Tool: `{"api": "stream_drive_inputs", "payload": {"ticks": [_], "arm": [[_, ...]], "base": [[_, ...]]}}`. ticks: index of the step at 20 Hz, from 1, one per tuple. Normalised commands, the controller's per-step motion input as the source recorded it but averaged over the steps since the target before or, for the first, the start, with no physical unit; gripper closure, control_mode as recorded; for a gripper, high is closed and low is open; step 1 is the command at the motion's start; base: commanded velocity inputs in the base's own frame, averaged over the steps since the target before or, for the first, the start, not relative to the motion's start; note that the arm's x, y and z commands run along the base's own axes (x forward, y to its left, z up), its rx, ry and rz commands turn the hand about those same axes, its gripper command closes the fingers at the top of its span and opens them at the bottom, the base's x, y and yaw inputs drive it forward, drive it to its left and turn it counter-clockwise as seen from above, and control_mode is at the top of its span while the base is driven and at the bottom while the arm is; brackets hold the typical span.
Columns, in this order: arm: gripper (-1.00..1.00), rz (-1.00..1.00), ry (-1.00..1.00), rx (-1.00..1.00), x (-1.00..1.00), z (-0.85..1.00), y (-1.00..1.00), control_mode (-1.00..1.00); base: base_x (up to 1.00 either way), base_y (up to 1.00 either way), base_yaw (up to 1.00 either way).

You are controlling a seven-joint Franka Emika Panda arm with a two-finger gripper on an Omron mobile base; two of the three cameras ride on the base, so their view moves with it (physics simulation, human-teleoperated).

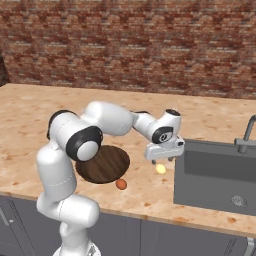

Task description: Gather the eggs and milk located in the vicinity of the sink area and place them right next to the bowl.

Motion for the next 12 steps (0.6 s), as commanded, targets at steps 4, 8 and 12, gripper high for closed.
{"api": "stream_drive_inputs", "payload": {"ticks": [4,8,12], "arm": [[-1.0,0.0,0.0,0.0,-0.07,-0.01,0.0,-1.0],[-1.0,0.0,0.0,0.0,-0.04,-0.11,0.0,-1.0],[-1.0,0.0,0.0,0.0,0.0,-0.23,0.0,-1.0]], "base": [[0.0,0.0,0.0],[0.0,0.0,0.0],[0.0,0.0,0.0]]}}
